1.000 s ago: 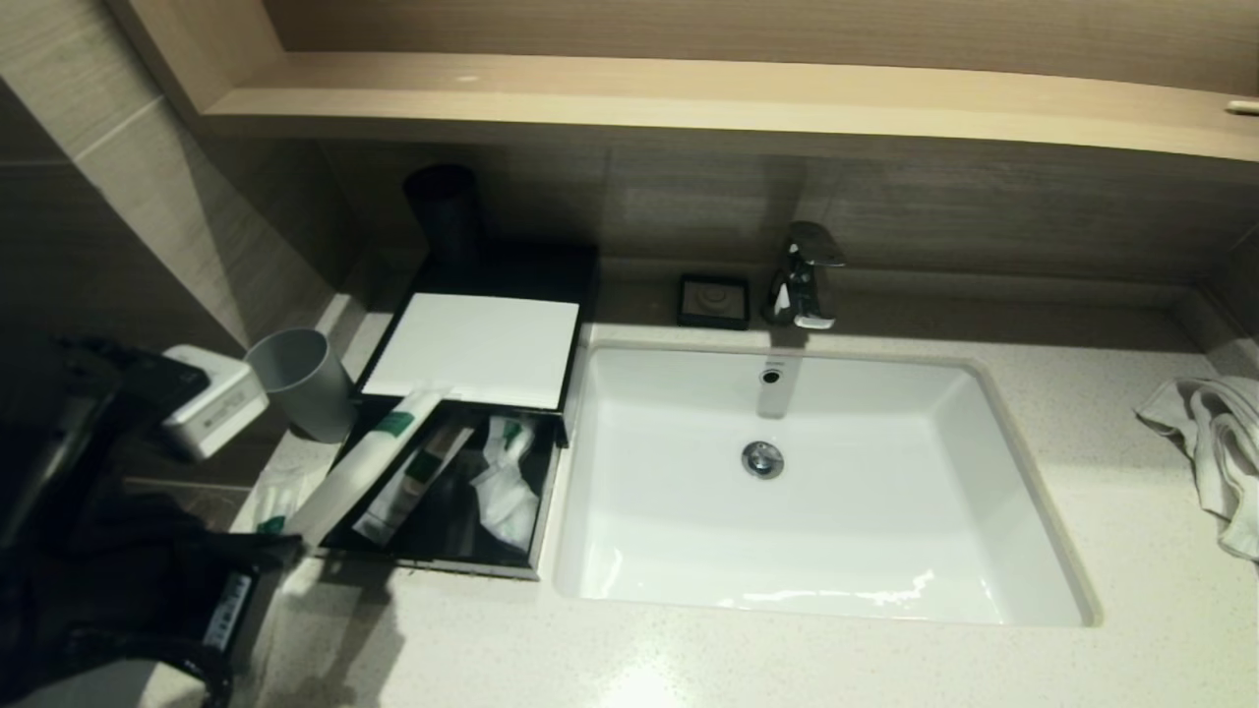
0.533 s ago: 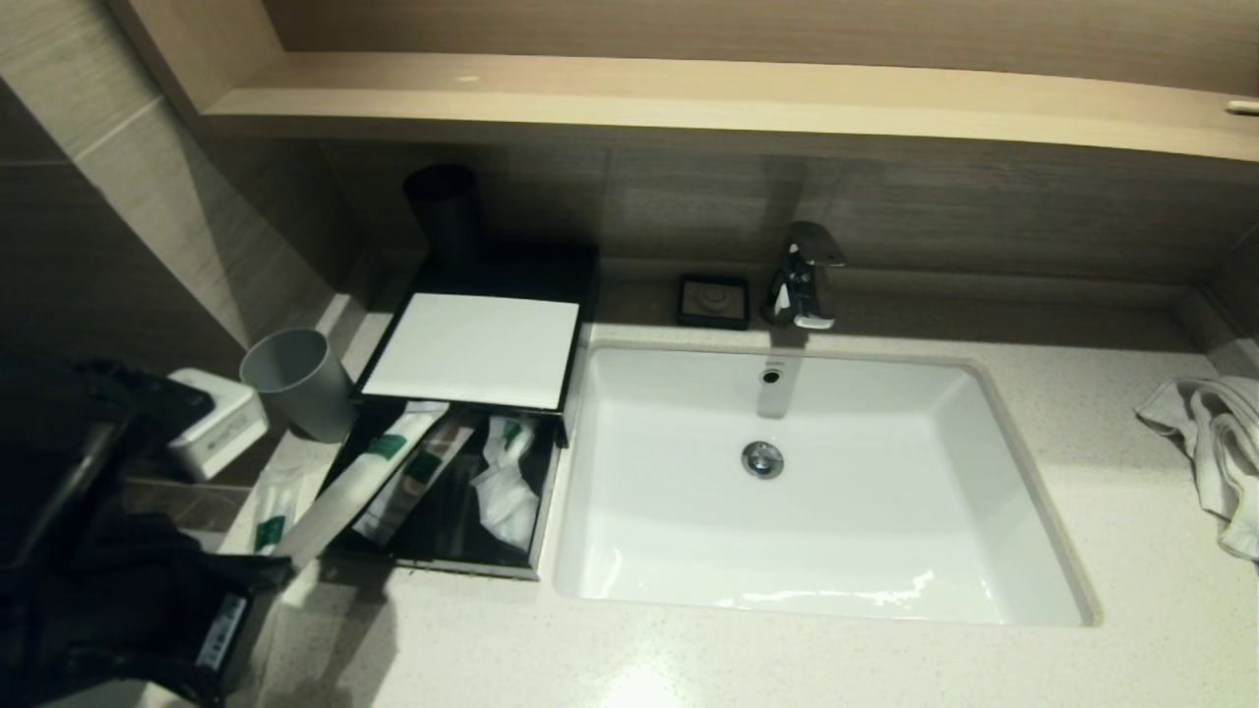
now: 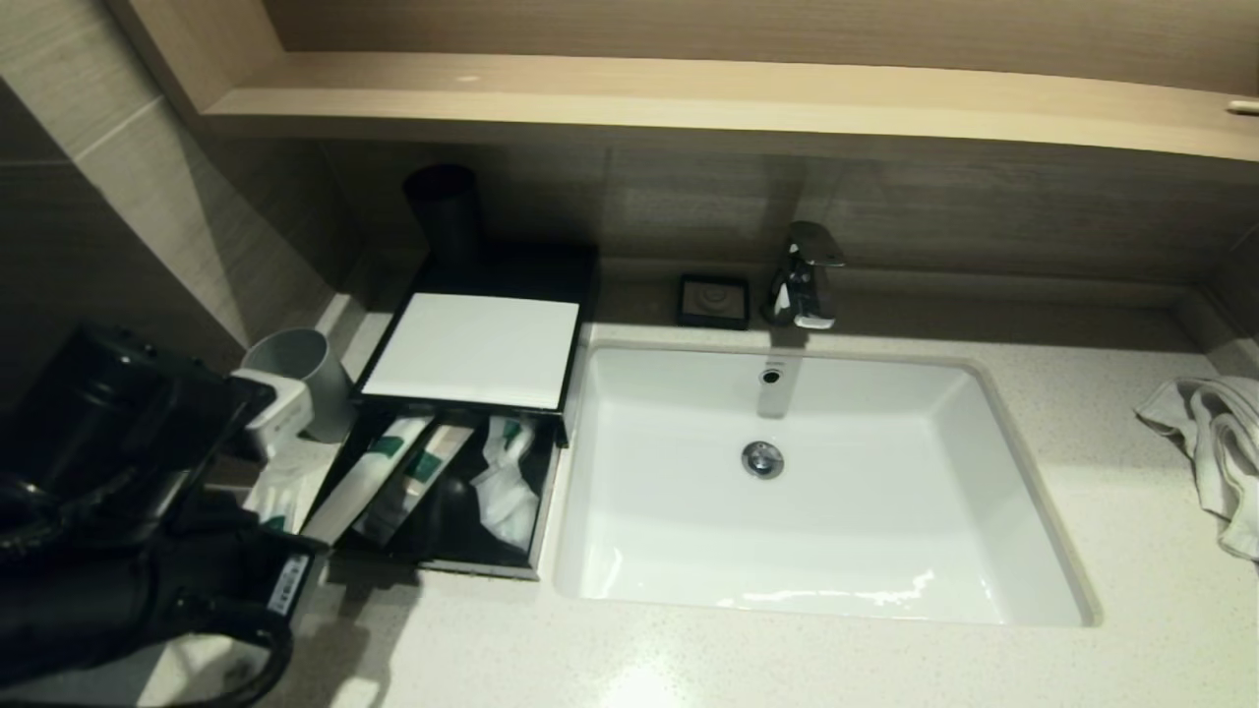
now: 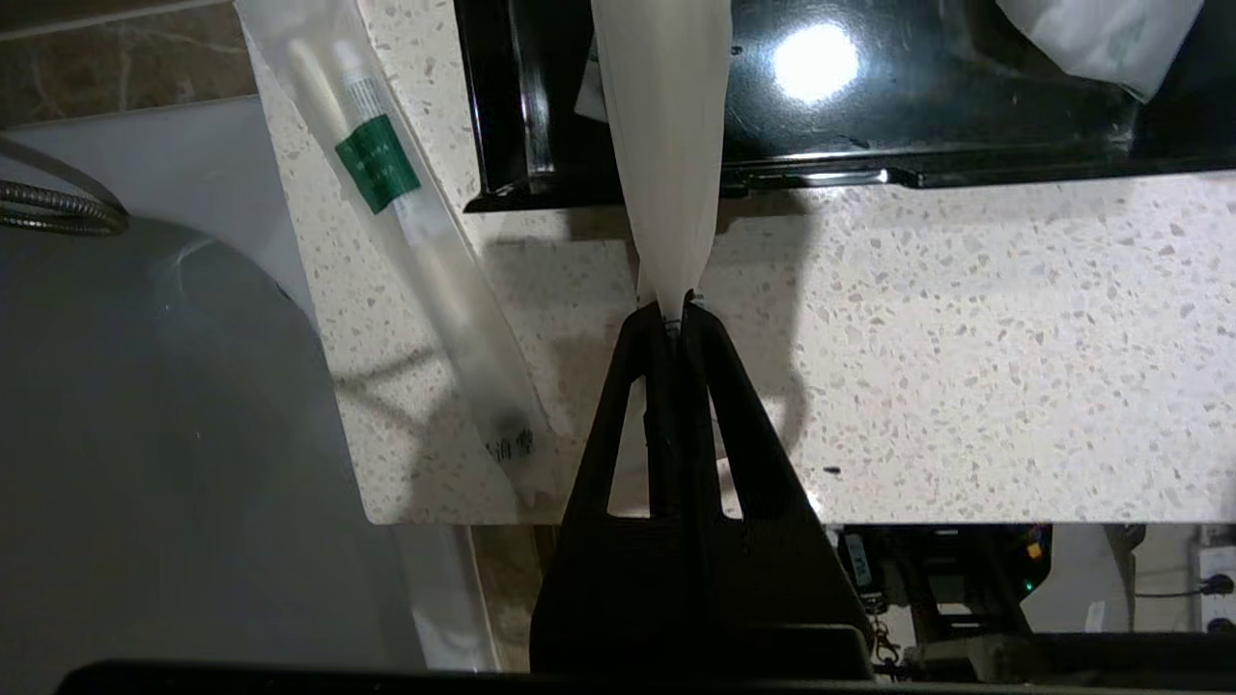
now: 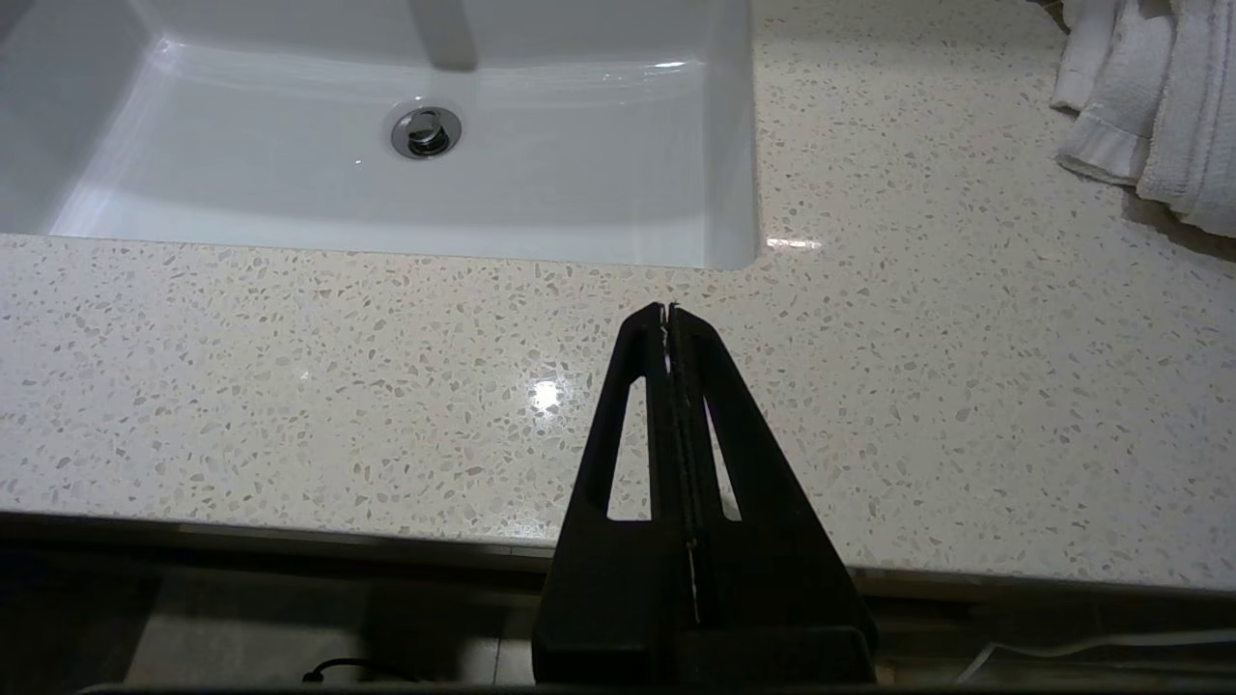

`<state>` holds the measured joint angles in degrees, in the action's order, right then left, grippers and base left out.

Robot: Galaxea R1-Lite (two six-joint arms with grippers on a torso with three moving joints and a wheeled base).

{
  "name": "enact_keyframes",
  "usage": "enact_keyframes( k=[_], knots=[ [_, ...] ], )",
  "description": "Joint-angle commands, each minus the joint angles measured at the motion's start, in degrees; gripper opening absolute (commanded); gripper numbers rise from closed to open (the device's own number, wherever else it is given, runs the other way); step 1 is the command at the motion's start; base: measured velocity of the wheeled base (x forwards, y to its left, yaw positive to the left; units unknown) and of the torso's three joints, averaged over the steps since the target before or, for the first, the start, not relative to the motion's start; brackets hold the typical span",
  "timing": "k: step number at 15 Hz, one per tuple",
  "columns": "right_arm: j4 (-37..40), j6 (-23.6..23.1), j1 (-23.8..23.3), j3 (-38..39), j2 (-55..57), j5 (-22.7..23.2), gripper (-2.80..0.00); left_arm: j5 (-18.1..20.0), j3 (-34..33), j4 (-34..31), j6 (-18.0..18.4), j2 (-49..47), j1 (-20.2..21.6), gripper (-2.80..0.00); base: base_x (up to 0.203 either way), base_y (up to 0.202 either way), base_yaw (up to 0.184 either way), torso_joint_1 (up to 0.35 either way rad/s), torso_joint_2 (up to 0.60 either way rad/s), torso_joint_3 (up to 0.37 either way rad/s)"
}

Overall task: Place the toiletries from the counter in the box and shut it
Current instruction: Place the bathroom toiletry into the drawer

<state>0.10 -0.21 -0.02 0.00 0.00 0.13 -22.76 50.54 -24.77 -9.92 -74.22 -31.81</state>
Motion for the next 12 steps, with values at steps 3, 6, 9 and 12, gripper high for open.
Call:
enact_keyframes(
  k=[3, 6, 9, 12],
  knots=[
    [-0.01, -0.05, 0.00, 0.00, 0.00, -0.02, -2.80, -0.18, 0.17, 4.18, -0.10, -5.91, 0.62, -2.80, 0.000, 0.000, 0.000, 0.000, 0.00, 0.000],
    [-0.01, -0.05, 0.02, 0.00, 0.00, 0.03, -2.80, -0.28, 0.67, 7.80, 0.02, -8.55, 0.69, -2.80, 0.000, 0.000, 0.000, 0.000, 0.00, 0.000],
    [-0.01, -0.05, 0.02, 0.00, 0.00, -0.01, -2.80, -0.51, 0.99, 10.50, 0.27, -11.04, 0.69, -2.80, 0.000, 0.000, 0.000, 0.000, 0.00, 0.000],
    [-0.01, -0.05, 0.02, 0.00, 0.00, 0.01, -2.80, -0.72, 1.49, 11.99, 0.53, -13.04, 0.69, -2.80, 0.000, 0.000, 0.000, 0.000, 0.00, 0.000]
  ],
)
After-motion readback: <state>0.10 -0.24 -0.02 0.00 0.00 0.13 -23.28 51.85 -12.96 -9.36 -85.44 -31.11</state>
